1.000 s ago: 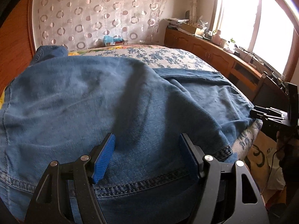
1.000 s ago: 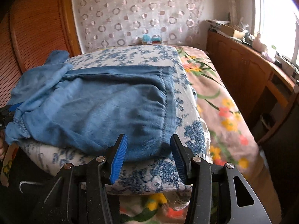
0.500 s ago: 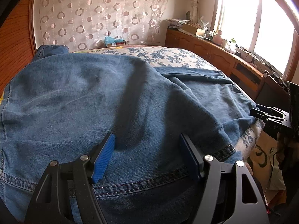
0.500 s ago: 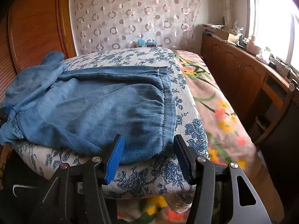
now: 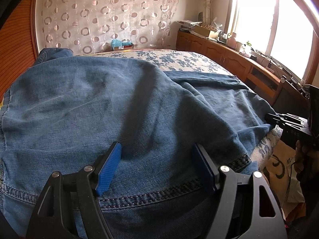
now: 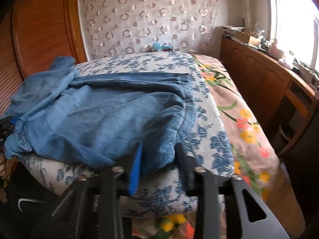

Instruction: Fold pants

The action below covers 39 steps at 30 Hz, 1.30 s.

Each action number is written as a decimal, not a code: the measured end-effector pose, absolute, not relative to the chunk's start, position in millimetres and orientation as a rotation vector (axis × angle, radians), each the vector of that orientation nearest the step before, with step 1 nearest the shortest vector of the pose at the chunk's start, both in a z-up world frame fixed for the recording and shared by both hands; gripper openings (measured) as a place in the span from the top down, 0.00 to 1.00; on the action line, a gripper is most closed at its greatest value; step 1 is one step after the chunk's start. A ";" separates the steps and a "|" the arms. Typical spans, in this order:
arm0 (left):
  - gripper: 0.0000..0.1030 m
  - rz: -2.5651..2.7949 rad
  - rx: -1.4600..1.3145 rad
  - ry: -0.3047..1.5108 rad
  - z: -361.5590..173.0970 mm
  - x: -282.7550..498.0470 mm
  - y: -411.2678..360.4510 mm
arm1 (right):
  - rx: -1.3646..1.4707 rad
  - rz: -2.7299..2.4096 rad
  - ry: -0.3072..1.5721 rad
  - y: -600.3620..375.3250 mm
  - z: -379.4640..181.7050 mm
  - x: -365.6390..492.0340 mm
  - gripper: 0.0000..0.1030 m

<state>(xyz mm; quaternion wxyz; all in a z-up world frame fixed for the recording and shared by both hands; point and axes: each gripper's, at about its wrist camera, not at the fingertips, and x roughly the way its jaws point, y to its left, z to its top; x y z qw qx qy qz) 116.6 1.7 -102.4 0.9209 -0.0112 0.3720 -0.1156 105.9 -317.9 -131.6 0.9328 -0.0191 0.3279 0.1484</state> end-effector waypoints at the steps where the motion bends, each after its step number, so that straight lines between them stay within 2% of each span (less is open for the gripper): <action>1: 0.28 -0.238 -0.025 0.766 -102.3 116.2 2.0 | -0.033 0.315 0.669 -317.4 -130.3 106.2 0.83; 6: 0.28 -0.233 -0.028 0.759 -95.7 114.3 8.6 | -0.010 0.363 0.630 -312.6 -115.7 105.7 0.88; 13: 0.28 -0.224 -0.035 0.702 -75.4 103.6 23.0 | -0.004 0.458 0.544 -295.0 -77.0 103.0 0.88; 26: 0.27 -0.149 -0.077 0.641 -58.5 80.9 67.8 | -0.093 0.704 0.372 -203.8 -0.3 83.3 0.89; 38: 0.27 -0.104 -0.117 0.640 -63.6 71.6 94.9 | -0.176 0.869 0.410 -136.9 -0.7 80.3 0.88; 39: 0.27 -0.103 -0.118 0.641 -64.4 70.5 95.2 | -0.188 0.865 0.417 -137.2 -0.6 82.9 0.82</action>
